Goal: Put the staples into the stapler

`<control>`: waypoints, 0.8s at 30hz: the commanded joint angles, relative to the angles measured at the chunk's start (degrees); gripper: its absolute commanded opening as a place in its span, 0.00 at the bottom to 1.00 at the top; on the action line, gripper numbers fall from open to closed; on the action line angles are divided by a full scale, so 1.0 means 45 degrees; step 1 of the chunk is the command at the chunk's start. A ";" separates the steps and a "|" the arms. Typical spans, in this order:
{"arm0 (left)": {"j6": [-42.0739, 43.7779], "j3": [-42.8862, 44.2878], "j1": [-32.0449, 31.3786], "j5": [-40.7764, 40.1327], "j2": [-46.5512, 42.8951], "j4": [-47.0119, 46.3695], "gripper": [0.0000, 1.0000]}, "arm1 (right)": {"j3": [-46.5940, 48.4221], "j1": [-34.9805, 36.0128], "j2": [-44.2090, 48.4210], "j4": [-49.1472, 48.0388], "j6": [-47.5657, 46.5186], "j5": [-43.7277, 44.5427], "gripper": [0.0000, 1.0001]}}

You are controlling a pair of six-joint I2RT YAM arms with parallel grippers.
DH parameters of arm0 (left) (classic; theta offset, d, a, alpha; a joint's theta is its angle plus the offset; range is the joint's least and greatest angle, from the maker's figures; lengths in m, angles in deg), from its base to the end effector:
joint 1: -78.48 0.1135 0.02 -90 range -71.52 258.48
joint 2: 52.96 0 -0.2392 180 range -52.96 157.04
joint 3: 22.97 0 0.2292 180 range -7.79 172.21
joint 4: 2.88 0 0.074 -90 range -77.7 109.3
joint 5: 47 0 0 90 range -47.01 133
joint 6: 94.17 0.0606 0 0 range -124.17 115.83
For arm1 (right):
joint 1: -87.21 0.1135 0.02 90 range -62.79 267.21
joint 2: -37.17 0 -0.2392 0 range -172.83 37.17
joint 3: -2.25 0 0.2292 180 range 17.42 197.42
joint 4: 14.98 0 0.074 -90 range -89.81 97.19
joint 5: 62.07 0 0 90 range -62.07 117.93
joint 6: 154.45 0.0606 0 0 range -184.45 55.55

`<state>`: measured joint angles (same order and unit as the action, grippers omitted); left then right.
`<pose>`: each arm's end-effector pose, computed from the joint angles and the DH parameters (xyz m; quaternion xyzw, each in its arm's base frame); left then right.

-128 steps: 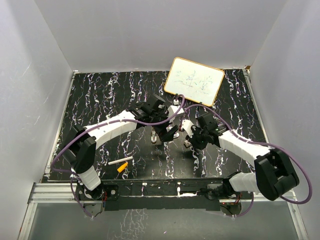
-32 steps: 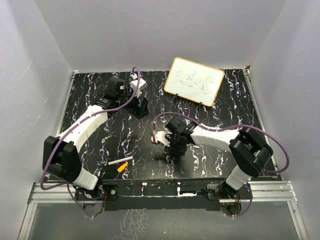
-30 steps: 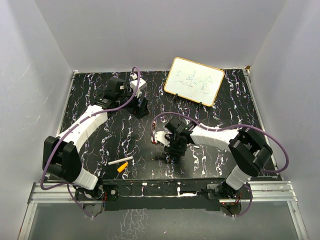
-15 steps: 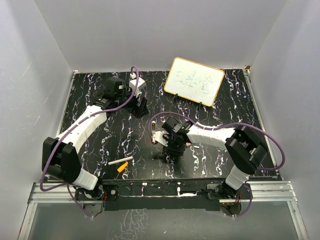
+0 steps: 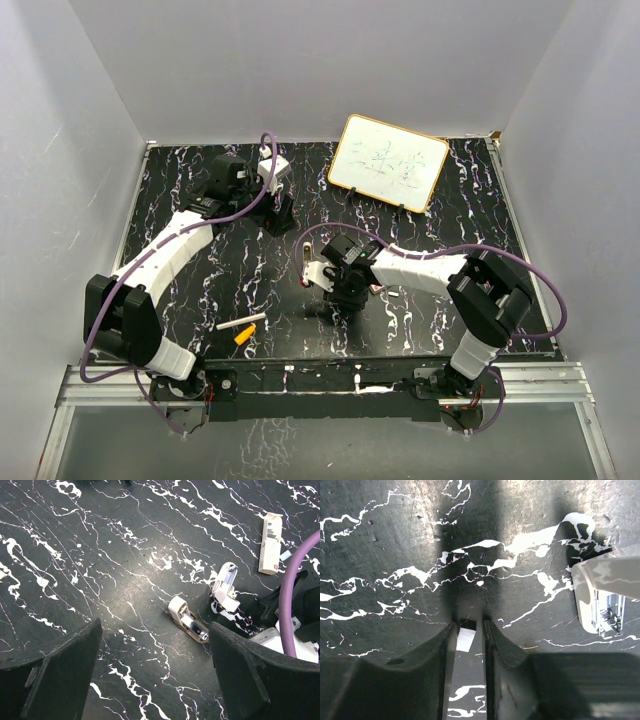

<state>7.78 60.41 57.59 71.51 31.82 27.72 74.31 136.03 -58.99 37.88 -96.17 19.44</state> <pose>0.3029 -0.1466 0.2787 0.3541 0.7794 -0.2513 0.4517 0.1810 0.2205 0.1272 -0.6469 0.7506 0.0896 0.1010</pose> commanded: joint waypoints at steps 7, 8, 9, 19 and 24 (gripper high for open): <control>0.0056 -0.0093 0.0125 0.0139 -0.0761 0.0010 0.85 | -0.0299 0.0095 -0.0936 -0.0234 0.0142 0.0030 0.17; 0.0062 -0.0090 0.0116 0.0133 -0.0775 0.0028 0.85 | -0.0234 0.0095 -0.0936 -0.0205 0.0195 0.0022 0.16; 0.0088 -0.0080 0.0125 0.0124 -0.0787 0.0030 0.85 | -0.0189 0.0090 -0.0946 -0.0194 0.0258 0.0016 0.16; 0.0131 -0.0098 0.0149 0.0129 -0.0811 0.0008 0.85 | 0.0180 0.0089 -0.0252 -0.0060 0.0668 -0.0230 0.13; 0.0139 -0.0088 0.0148 0.0129 -0.0812 0.0011 0.85 | 0.0303 0.0089 -0.0207 0.0074 0.0695 -0.0300 0.17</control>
<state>7.82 60.32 57.81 71.49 31.66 27.74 75.14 136.12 -59.30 38.15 -94.25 19.59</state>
